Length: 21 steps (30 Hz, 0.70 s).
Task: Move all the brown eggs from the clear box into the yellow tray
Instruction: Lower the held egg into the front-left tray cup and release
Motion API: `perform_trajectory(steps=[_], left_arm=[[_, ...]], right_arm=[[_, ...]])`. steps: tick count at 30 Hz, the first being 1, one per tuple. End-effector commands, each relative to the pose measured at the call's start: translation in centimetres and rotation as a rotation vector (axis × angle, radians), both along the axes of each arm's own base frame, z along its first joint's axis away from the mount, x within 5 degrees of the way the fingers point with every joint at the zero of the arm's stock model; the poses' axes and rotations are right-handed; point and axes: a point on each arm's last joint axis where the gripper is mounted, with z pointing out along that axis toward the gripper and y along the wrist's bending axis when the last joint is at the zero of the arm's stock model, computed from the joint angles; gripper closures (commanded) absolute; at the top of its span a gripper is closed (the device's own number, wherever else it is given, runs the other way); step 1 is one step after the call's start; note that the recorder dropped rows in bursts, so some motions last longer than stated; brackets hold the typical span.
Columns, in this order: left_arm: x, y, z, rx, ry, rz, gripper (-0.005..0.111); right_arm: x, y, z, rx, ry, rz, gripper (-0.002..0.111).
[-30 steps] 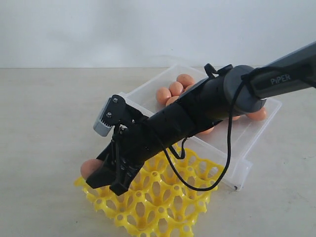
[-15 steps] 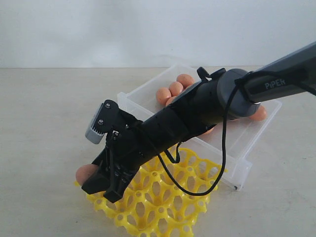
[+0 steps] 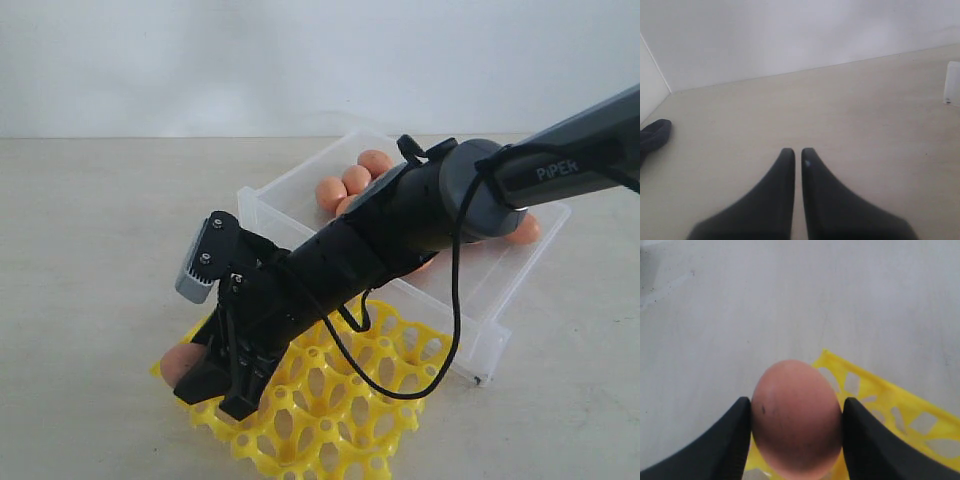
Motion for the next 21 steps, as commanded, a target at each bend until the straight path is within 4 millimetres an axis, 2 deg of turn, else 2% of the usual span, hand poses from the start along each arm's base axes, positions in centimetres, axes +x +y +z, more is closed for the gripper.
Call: perform_trajectory(steps=[1, 21], left_arm=[[-0.01, 0.01, -0.1, -0.007, 0.0, 0.003, 0.103], [-0.01, 0.01, -0.1, -0.007, 0.0, 0.003, 0.103]], right_arm=[[-0.18, -0.14, -0.04, -0.023, 0.022, 0.011, 0.096], [-0.23, -0.16, -0.06, -0.026, 0.044, -0.001, 0.096]])
